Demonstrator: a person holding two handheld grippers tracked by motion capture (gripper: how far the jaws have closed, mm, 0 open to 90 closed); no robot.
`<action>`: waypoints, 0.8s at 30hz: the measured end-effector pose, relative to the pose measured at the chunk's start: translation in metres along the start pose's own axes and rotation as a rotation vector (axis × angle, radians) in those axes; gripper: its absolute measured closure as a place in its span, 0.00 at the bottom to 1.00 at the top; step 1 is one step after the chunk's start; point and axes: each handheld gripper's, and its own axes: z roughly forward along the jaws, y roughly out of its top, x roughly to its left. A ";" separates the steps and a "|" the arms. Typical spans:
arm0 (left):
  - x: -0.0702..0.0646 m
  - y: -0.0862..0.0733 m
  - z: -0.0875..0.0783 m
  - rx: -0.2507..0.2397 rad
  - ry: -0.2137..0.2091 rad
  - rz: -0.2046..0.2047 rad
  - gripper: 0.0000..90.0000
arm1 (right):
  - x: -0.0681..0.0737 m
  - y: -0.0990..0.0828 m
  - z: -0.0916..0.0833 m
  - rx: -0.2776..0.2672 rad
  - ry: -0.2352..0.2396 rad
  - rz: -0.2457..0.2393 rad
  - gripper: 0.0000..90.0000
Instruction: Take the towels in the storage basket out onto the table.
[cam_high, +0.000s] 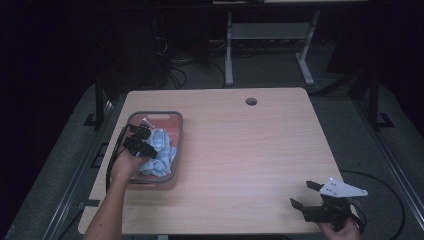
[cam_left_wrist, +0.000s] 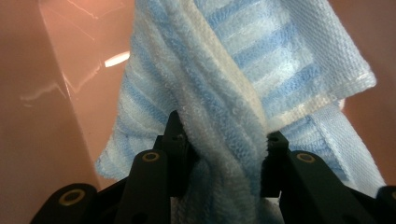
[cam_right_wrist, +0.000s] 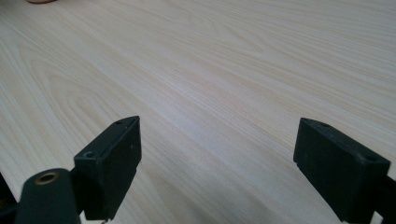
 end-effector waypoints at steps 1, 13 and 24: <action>0.001 -0.001 -0.002 -0.006 -0.009 -0.007 0.72 | 0.000 0.000 0.000 0.001 0.000 0.001 0.16; 0.014 -0.009 -0.036 -0.144 -0.101 -0.099 0.72 | -0.001 0.000 -0.001 0.002 -0.010 0.005 0.16; 0.019 -0.010 -0.068 -0.229 -0.143 -0.125 0.72 | -0.003 0.000 -0.002 -0.005 -0.016 0.011 0.16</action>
